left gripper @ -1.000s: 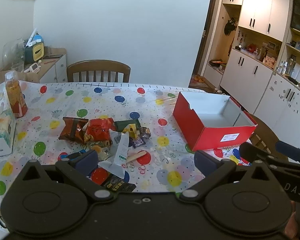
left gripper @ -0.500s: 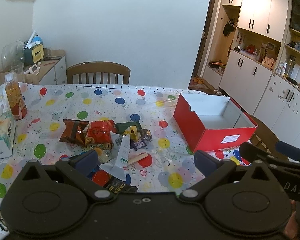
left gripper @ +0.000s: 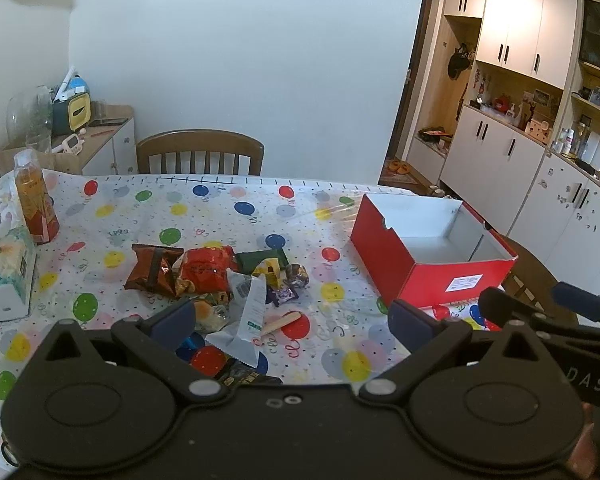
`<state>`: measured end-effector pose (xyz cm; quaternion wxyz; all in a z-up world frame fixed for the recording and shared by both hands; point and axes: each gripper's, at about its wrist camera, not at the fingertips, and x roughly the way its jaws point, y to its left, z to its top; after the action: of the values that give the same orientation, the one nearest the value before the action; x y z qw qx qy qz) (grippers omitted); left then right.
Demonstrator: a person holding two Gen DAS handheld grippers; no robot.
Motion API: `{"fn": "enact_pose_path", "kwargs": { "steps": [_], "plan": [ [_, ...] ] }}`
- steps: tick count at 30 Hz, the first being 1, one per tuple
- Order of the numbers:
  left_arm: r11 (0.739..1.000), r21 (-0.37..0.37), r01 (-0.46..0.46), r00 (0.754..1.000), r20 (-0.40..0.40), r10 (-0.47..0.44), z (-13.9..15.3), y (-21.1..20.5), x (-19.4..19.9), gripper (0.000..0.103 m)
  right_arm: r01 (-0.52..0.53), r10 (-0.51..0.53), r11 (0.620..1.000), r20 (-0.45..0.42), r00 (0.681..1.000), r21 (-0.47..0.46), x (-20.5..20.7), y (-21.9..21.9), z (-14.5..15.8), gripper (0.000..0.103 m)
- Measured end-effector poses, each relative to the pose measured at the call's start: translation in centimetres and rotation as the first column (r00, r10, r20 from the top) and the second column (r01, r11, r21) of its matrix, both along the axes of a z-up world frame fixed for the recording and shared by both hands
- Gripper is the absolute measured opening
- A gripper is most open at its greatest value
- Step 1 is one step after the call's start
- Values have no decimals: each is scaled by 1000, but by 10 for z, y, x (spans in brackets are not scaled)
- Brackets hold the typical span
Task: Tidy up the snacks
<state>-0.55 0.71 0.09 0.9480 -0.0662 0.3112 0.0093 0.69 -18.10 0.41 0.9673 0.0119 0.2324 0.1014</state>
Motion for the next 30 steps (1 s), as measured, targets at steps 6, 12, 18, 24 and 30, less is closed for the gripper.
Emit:
{"fn": "enact_pose_path", "kwargs": {
  "steps": [6,12,18,24,30],
  "plan": [
    [1000,-8,-2,1000,-2,2,0,4,-2,102,-3,3,1000,7,1000,-6,-1,4,1,103],
    [1000,-1,-1,1000,21,1,3,7,-5,102,4,-3,1000,16,1000,-5,-3,5,2,103],
    [1000,-17,6,999,36,-6,6,12,-8,102,10,-10,1000,21,1000,-13,-6,7,4,103],
    [1000,-22,2,999,40,-1,8,13,-12,102,2,-2,1000,13,1000,-15,-7,10,5,103],
    [1000,-16,-14,999,47,15,10,16,-14,102,-7,7,1000,23,1000,-25,-5,12,5,103]
  ]
}}
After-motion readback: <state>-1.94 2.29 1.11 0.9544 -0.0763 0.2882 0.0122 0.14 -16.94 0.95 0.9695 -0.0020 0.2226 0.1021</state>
